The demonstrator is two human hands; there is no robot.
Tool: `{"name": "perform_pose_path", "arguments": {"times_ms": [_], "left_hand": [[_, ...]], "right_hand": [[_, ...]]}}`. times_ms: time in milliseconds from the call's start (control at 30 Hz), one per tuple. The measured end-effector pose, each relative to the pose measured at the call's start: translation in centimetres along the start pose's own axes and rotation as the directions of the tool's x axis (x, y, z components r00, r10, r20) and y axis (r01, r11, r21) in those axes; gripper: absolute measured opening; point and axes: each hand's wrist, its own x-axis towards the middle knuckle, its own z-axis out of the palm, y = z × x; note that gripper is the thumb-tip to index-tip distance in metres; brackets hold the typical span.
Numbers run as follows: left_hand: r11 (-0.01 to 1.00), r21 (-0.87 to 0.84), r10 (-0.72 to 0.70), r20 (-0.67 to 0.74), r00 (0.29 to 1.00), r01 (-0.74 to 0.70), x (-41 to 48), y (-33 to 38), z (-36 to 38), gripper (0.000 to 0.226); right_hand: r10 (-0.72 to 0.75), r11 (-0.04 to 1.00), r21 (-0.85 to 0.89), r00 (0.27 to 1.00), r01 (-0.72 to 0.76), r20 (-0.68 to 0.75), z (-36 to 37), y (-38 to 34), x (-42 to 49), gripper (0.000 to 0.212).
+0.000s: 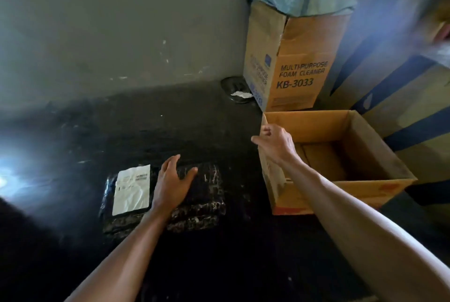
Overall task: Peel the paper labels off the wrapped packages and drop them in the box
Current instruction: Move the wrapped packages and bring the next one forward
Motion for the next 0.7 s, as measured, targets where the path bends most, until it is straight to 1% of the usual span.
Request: {"name": "perform_pose_path", "arguments": {"times_ms": [100,167,233,300,400,500,533,600,700], "left_hand": [[0.998,-0.037,-0.058,-0.015,0.998,0.057,-0.4,-2.3,-1.9,0.073],[0.991,-0.059,-0.115,0.043,0.992,0.118,-0.6,-3.7,-2.5,0.075],[0.974,-0.114,-0.177,0.157,0.972,0.195,-0.8,-4.9,-2.5,0.080],[0.946,-0.171,-0.225,0.270,0.936,0.277,-1.2,-5.5,-2.2,0.084],[0.920,-0.197,-0.255,0.358,0.898,0.340,-1.6,-5.9,-1.4,0.075],[0.882,-0.239,-0.272,0.446,0.852,0.406,-1.4,-6.1,-0.2,0.067],[0.868,-0.260,-0.272,0.465,0.842,0.424,-1.3,-6.3,0.1,0.066],[0.824,-0.302,-0.298,0.487,0.821,0.479,-1.0,-6.5,0.9,0.077],[0.815,-0.342,-0.291,0.458,0.840,0.468,-0.9,-7.3,2.0,0.080]], "right_hand": [[-0.032,0.999,-0.038,0.998,0.034,0.052,3.2,-1.9,-0.9,0.059],[-0.023,0.998,-0.053,0.996,0.027,0.082,5.2,-2.7,-1.8,0.058],[0.024,0.999,-0.046,0.992,-0.018,0.128,7.2,-3.1,-2.7,0.057],[0.089,0.995,-0.060,0.977,-0.078,0.196,9.2,-3.1,-3.5,0.058],[0.196,0.980,-0.078,0.940,-0.182,0.278,11.8,-2.4,-4.5,0.067],[0.277,0.961,-0.092,0.902,-0.262,0.330,14.1,-1.8,-5.5,0.083],[0.296,0.955,-0.098,0.895,-0.279,0.334,14.9,-1.5,-5.7,0.088],[0.327,0.945,-0.092,0.880,-0.315,0.343,16.1,-1.2,-6.2,0.097],[0.355,0.932,-0.060,0.867,-0.358,0.349,17.5,-0.6,-6.6,0.104]]}}
